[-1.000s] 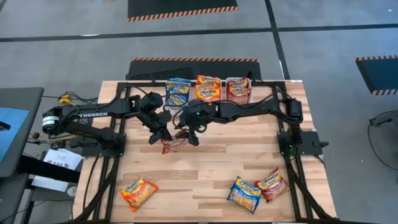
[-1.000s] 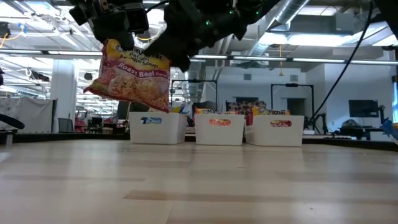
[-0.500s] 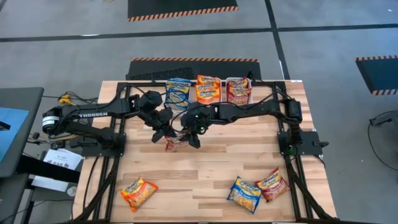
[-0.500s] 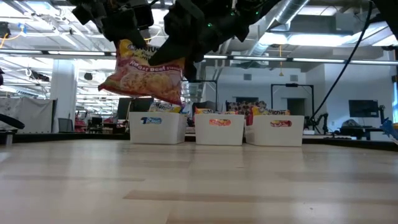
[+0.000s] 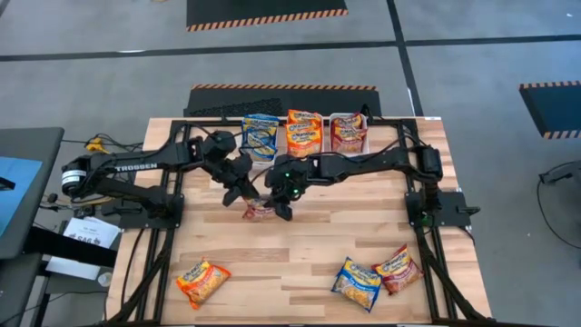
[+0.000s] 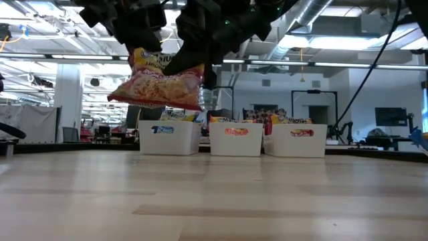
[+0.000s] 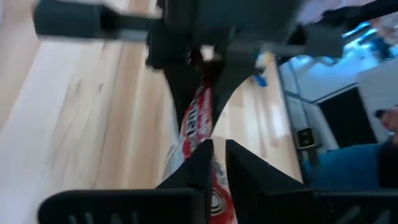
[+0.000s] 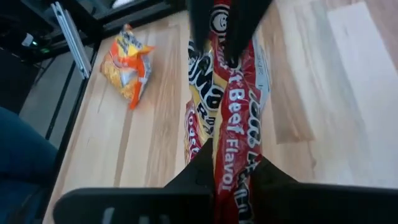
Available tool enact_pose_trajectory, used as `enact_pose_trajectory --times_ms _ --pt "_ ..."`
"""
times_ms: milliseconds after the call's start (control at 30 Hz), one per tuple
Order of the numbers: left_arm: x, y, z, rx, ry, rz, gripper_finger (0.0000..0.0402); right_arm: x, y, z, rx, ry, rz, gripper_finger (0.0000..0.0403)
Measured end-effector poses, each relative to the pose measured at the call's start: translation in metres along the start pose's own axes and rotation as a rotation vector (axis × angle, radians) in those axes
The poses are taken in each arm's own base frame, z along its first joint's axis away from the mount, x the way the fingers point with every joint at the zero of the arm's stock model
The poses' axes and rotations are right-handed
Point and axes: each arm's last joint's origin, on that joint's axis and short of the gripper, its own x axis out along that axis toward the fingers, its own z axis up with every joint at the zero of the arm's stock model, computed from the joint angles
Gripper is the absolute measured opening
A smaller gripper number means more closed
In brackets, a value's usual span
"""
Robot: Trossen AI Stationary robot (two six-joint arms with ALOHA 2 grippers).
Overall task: Sort Maruchan noodles
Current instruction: Put the red noodle pack into the right white bin
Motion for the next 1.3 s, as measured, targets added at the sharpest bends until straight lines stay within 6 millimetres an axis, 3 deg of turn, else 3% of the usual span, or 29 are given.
enact_pose_trajectory --times_ms 300,433,567,767,900,1033,1200,1300 --pt "-0.014 0.005 0.027 0.003 -0.201 -0.049 0.0082 -0.014 0.001 -0.017 0.083 0.198 -0.128 0.0035" --pt "-0.031 0.001 0.051 0.058 -0.29 -0.031 0.0086 -0.044 -0.003 -0.017 0.057 0.278 -0.217 0.0035" --pt "-0.05 -0.006 0.073 0.155 -0.373 -0.004 0.0087 -0.086 -0.015 -0.01 0.014 0.301 -0.311 0.0035" --pt "-0.072 -0.015 0.095 0.225 -0.46 0.024 0.0087 -0.167 -0.045 0.002 -0.029 0.267 -0.543 0.0037" --pt "-0.08 -0.017 0.103 0.259 -0.499 0.067 0.0087 -0.22 -0.068 0.001 0.001 0.248 -0.665 0.0037" --pt "-0.083 -0.015 0.104 0.272 -0.524 0.141 0.0087 -0.257 -0.093 -0.008 0.06 0.271 -0.739 0.0035" --pt "-0.085 -0.012 0.105 0.253 -0.54 0.215 0.0087 -0.269 -0.117 -0.021 0.108 0.368 -0.739 0.0038" --pt "-0.085 -0.011 0.105 0.245 -0.55 0.246 0.0087 -0.26 -0.128 -0.029 0.129 0.446 -0.692 0.0039"
